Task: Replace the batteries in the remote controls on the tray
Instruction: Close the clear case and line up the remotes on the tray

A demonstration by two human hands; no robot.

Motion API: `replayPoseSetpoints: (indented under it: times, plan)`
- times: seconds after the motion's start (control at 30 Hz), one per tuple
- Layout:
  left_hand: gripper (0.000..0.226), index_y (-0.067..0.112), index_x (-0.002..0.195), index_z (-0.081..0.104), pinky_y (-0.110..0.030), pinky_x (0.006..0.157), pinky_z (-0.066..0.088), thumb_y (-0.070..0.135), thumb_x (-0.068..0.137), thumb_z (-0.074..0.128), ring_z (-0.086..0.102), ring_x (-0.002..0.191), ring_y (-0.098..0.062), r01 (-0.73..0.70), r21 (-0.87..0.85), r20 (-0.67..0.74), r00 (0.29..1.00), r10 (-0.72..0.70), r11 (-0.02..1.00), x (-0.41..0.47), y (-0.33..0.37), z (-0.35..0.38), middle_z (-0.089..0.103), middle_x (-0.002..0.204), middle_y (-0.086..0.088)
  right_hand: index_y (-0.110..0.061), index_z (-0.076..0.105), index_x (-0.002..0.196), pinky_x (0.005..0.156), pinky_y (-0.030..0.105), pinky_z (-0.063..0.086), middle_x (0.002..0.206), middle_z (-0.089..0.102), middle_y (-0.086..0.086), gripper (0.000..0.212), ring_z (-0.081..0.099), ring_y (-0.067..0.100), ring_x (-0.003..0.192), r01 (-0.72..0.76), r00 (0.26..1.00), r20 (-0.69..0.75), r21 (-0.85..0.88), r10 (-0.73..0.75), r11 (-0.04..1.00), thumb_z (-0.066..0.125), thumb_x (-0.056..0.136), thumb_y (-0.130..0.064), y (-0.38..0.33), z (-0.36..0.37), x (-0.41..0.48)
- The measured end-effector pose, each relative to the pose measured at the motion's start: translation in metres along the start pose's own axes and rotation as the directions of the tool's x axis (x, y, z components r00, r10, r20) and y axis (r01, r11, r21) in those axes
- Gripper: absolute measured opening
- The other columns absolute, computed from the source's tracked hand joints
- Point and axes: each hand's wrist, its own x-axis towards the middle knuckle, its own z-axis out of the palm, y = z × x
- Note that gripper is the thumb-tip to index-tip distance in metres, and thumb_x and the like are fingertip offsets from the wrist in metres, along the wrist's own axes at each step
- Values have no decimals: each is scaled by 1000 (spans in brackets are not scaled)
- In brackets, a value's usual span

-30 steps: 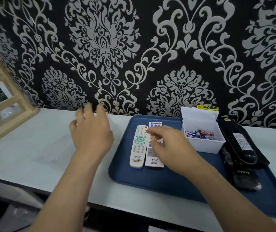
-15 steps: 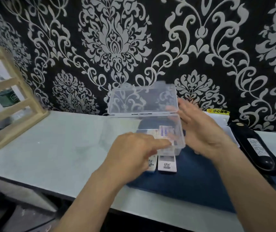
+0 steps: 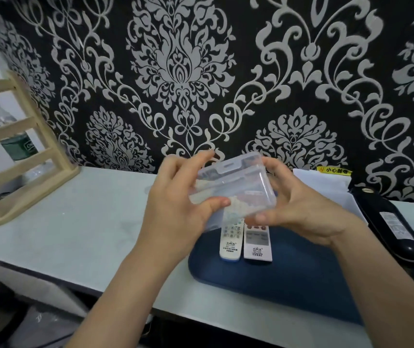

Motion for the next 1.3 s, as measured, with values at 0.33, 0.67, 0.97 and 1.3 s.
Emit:
replayPoseSetpoints:
  times: [0.33,0.67,0.97,1.3]
  plan:
    - [65,40,111,45,-36,78,51,63,57,74,63,95,-15,57,337,328,928,-174,940,0,-7,-12,65,107,20,-28,56,124,87,52,57,131,58,3,78,65,35,112,38,997,-63,-85,-43,996,93,58,-10,-1,9,4]
    - [83,41,143,22,-42,83,36,61,76,66,47,116,-28,227,769,55,908,-415,598,5,-63,22,53,132,-3,-32,53,114,84,36,45,115,50,-1,36,49,20,109,-565,816,-568,-823,-107,60,69,84,-45,-16,-6,-26]
    - [40,24,136,51,-46,100,33,27,96,46,38,128,-25,201,455,166,938,-304,868,14,-20,63,49,141,-4,-24,52,89,86,34,48,103,59,-1,15,56,22,100,-445,895,-442,-877,58,180,59,93,-11,5,3,-42]
    - [47,21,133,45,-28,76,51,7,90,59,64,89,-14,713,-172,558,639,-530,679,25,24,139,67,97,3,-42,67,114,100,33,23,125,30,-14,27,17,11,128,-288,951,-305,-933,-47,217,69,89,-33,7,-6,-57]
